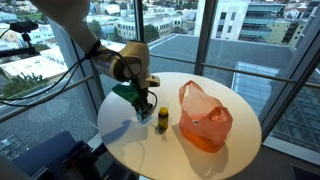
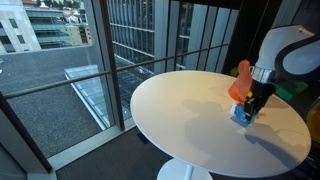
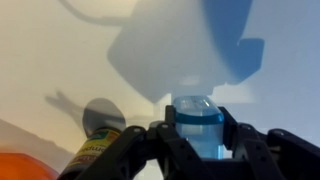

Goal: Pick up the mentos packet from the orange plastic and put it on the table

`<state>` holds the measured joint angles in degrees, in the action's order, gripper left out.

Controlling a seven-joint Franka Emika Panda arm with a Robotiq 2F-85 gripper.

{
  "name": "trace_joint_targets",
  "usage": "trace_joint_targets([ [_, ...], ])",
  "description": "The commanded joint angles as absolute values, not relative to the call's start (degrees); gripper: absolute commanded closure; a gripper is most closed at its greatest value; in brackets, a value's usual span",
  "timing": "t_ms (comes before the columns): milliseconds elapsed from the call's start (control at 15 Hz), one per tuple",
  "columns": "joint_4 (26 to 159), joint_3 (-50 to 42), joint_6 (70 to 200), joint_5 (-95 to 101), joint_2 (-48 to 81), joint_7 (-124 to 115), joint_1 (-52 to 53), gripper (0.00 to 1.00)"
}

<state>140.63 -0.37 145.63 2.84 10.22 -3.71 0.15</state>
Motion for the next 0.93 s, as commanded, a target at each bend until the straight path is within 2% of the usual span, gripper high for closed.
trace_joint_targets([
  [0,138.34,-1.14,146.39,4.52,13.12,-3.52,0.28,0.81],
  [67,138.19,-1.21,146.82,4.63,13.54,-3.47,0.32,0.81],
  [133,138.06,-1.28,147.03,4.78,13.87,-3.43,0.38,0.68],
  [200,138.11,-1.3,147.38,4.89,13.96,-3.37,0.41,0.31],
  [333,139.03,-0.74,147.02,3.81,12.48,-1.99,0.1,0.23],
  [467,140.3,-0.92,145.84,4.58,9.92,-2.7,0.5,0.06],
  [533,140.84,-0.95,144.98,4.92,8.57,-2.79,0.65,0.01],
  [867,140.62,-1.09,137.23,5.56,2.69,-4.57,0.63,0.0],
])
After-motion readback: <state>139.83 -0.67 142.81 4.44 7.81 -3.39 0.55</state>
